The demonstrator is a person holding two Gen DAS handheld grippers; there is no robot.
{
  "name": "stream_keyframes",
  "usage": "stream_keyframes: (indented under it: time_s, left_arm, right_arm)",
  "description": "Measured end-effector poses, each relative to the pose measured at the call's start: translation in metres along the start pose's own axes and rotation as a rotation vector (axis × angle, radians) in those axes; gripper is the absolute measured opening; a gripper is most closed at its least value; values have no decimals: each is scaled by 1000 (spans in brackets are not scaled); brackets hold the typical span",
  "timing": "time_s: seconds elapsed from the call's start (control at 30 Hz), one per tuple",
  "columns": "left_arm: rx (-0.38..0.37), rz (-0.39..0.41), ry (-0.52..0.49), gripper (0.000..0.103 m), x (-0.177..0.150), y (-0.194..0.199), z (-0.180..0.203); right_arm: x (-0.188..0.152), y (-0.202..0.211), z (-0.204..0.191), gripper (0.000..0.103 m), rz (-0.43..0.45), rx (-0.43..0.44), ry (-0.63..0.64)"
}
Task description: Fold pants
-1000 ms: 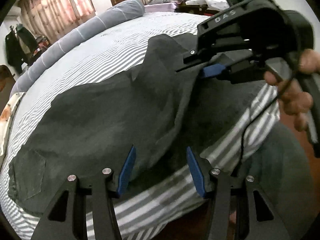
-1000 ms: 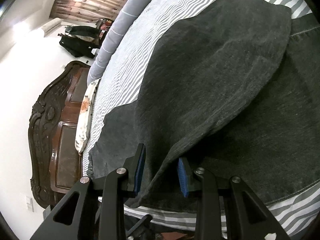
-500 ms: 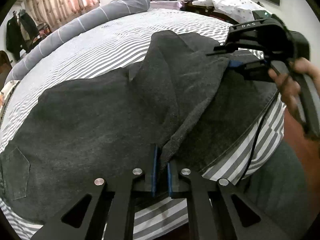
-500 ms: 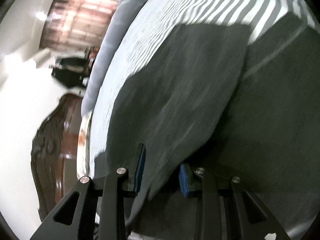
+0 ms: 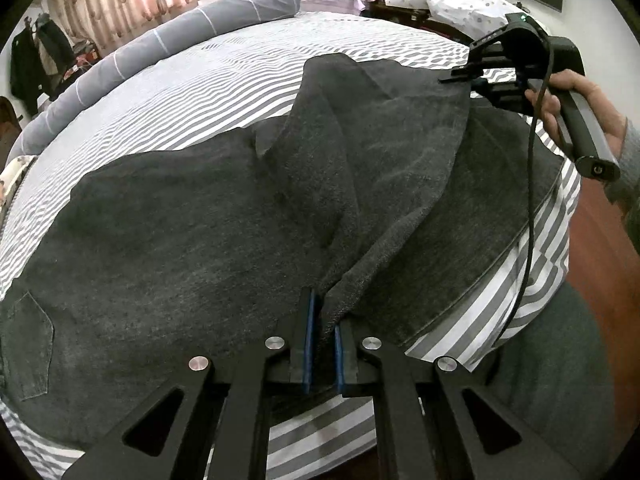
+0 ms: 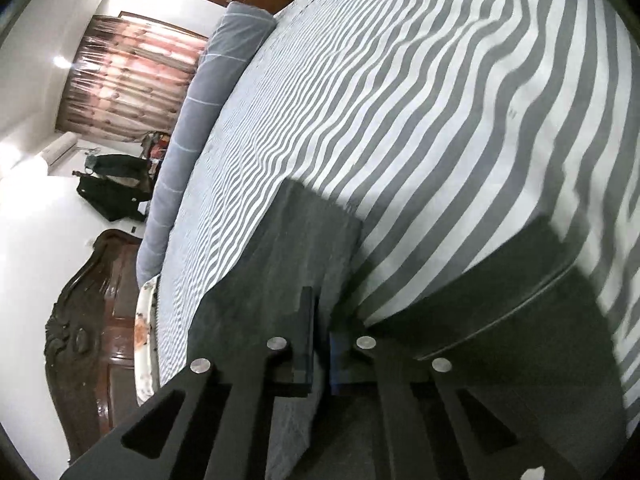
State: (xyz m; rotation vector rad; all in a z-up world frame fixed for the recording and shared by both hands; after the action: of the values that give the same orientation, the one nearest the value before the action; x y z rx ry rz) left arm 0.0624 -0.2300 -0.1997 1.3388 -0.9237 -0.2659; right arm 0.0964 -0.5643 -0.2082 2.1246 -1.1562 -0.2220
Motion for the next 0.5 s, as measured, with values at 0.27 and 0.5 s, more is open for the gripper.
stream_keyframes:
  time_s: [0.27,0.5]
  left_arm:
    - [5,34,-14,8,2,10,3]
    - [1,65,-38,8,4,23,7]
  right_arm:
    - [-9,56,-17,3,91,-29,72]
    - [-37,115,-11,3,146,-53,107]
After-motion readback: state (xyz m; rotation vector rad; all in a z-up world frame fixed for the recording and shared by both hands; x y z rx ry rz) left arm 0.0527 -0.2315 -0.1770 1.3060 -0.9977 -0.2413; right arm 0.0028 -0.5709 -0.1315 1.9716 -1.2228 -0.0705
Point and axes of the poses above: each gripper's, at about its wrist camera, not at the fingertips, and y roughly against the way its jaws point, z to its right, x to its top, the point moved 5 cm from there along -y, roughly the way its jaws point, and after that the axes turned 9 degrees about -z, right-handed, at the moved point
